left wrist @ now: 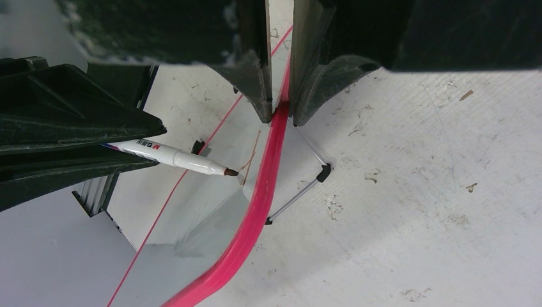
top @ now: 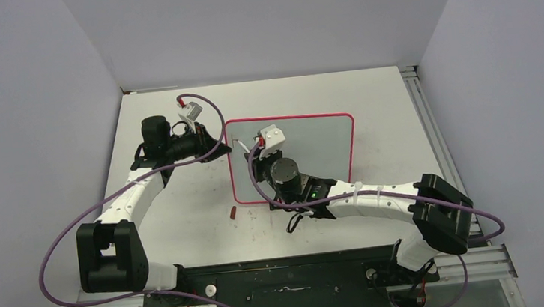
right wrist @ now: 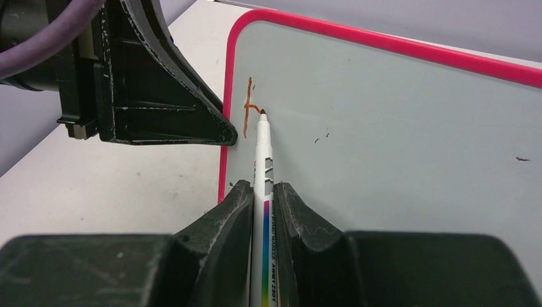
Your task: Write a sentence on the whiteboard
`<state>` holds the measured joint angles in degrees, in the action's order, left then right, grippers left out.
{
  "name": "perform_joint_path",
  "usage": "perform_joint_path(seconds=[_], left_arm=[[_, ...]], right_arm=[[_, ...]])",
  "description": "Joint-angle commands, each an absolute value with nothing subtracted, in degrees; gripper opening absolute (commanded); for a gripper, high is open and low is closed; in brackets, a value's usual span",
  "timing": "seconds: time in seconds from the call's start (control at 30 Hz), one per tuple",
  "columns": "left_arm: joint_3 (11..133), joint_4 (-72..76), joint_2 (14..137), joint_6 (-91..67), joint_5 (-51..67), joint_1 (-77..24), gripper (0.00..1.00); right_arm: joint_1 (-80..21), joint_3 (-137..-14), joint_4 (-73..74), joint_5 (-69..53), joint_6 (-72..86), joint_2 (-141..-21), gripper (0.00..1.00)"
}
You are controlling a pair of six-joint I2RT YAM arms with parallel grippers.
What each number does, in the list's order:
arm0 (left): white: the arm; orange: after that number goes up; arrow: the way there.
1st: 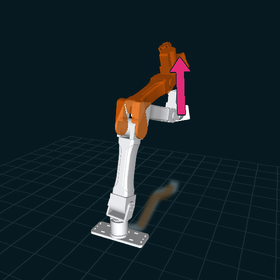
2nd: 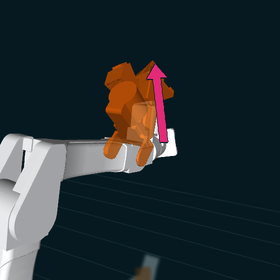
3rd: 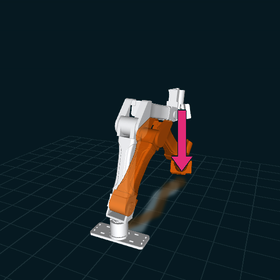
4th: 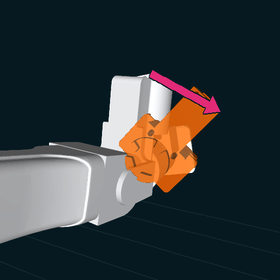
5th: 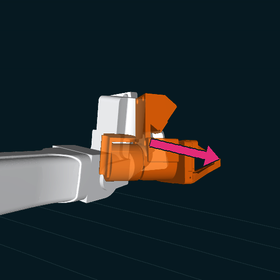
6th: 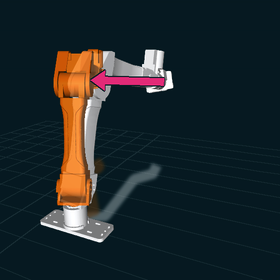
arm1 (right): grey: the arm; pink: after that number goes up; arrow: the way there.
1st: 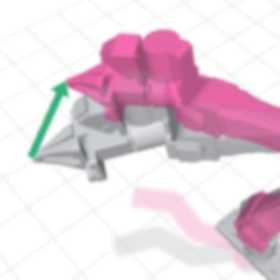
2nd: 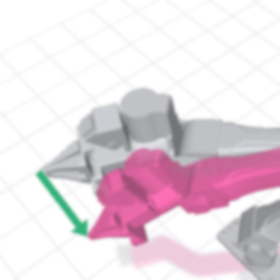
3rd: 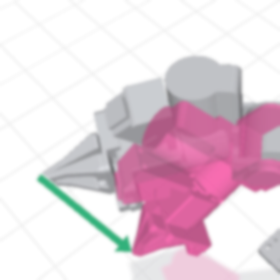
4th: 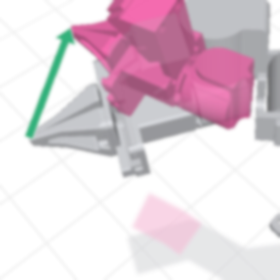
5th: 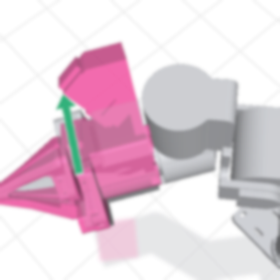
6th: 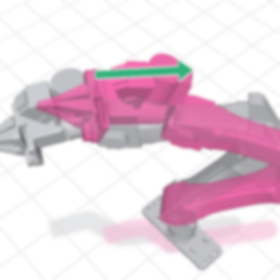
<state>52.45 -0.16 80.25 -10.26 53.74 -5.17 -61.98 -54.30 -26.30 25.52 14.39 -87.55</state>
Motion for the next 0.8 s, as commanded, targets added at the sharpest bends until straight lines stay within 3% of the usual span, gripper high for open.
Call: perform_joint_path(seconds=[0.0,0.77], left_arm=[[54.1,-2.0,79.2,-10.3,55.4,-6.0,0.0],[54.1,-2.0,79.1,-10.3,55.4,-6.0,0.0]], right_arm=[[-61.8,-53.7,-26.8,28.8,15.0,-85.2,0.05],[-62.8,-52.9,-30.3,25.8,11.6,-82.3,0.05]])
